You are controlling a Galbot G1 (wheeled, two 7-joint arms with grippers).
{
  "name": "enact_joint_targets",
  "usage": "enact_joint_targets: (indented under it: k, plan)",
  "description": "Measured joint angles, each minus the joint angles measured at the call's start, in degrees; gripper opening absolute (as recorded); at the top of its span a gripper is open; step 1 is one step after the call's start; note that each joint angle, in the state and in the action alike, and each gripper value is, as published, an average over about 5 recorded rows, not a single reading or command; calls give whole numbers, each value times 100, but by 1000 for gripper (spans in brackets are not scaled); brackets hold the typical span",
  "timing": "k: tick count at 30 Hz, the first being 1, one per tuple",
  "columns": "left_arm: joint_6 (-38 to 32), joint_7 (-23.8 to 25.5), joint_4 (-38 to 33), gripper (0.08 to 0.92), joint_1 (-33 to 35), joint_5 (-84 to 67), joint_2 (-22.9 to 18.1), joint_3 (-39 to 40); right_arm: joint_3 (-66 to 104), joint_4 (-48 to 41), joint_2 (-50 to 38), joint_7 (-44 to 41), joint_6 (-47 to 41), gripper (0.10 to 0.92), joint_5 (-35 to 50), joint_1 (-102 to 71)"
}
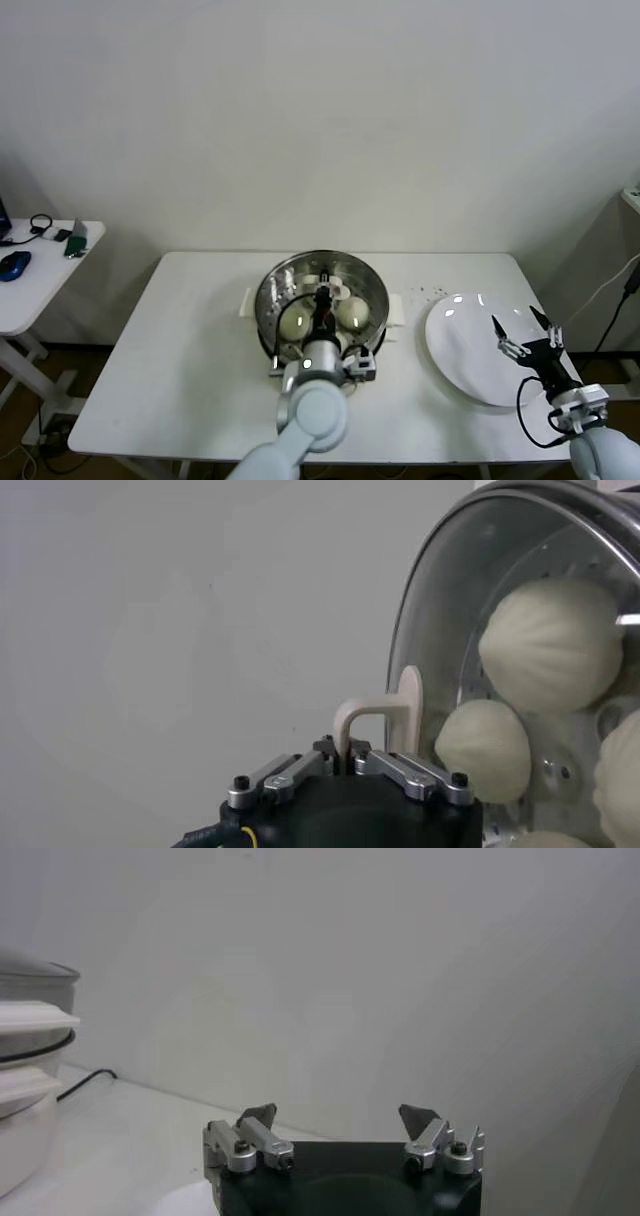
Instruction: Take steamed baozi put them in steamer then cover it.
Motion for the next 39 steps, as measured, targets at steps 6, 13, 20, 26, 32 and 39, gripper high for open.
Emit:
enact_joint_targets:
  k: [6, 13, 20, 26, 32, 39]
  plan:
    - [-1, -55, 25, 155, 29, 49, -4, -10, 16, 11, 12, -23, 9, 823, 7, -18]
    - [-2, -120, 46, 155, 55, 73, 23, -17, 39, 44, 13, -31, -2, 823, 16, -37]
    - [-2, -139, 50, 155, 77, 94, 34, -34, 71, 62, 24, -39, -8, 823, 27, -48]
    - [8, -149, 8, 246, 72, 38, 37, -37, 100, 66, 23, -48, -28, 823, 38, -52]
    - [10, -152, -126, 419, 94, -60, 105, 14, 120, 93, 15, -46, -101, 823, 46, -50]
    - [6, -129, -411, 644, 168, -215, 275, 45, 130, 131, -8, -4, -242, 823, 83, -29]
